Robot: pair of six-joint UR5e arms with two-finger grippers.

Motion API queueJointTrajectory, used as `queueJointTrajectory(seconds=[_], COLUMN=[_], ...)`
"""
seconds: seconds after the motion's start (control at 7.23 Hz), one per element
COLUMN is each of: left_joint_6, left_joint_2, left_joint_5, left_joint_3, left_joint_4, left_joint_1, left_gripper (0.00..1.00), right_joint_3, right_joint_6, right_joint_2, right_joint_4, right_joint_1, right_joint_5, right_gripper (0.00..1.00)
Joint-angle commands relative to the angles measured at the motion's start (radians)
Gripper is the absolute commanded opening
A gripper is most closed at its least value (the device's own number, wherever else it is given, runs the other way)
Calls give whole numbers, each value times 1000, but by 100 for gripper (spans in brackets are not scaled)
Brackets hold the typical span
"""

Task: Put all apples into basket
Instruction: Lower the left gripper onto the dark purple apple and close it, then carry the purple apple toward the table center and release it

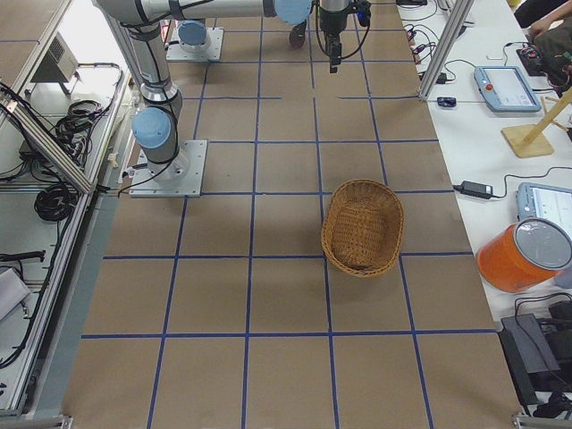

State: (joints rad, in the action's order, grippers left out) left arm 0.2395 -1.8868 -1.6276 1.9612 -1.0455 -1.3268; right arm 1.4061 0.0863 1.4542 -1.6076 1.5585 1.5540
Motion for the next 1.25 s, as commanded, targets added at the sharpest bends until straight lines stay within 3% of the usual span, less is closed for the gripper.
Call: queueJointTrajectory(seconds=[0.0,0.14,0.28,0.55,0.83,1.11], left_joint_6=[0,0,-3,-128,-442,-708], left_joint_2=[-3,12,29,78,52,14], left_joint_5=[-6,-8,-5,58,121,208], left_joint_3=[-4,-7,-27,-149,-191,-200], left_joint_4=[-25,-48,-68,-291,-234,-57], left_joint_1=[-2,-2,-12,-78,-266,-427], left_gripper=[72,24,6,5,5,5], right_joint_3=[1,1,1,1,1,2], right_joint_6=[0,0,1,0,0,1], right_joint_2=[0,0,-2,0,0,-2], right_joint_4=[0,0,0,0,0,0], right_joint_1=[0,0,0,0,0,0], right_joint_5=[0,0,0,0,0,0], right_gripper=[100,100,100,100,100,100])
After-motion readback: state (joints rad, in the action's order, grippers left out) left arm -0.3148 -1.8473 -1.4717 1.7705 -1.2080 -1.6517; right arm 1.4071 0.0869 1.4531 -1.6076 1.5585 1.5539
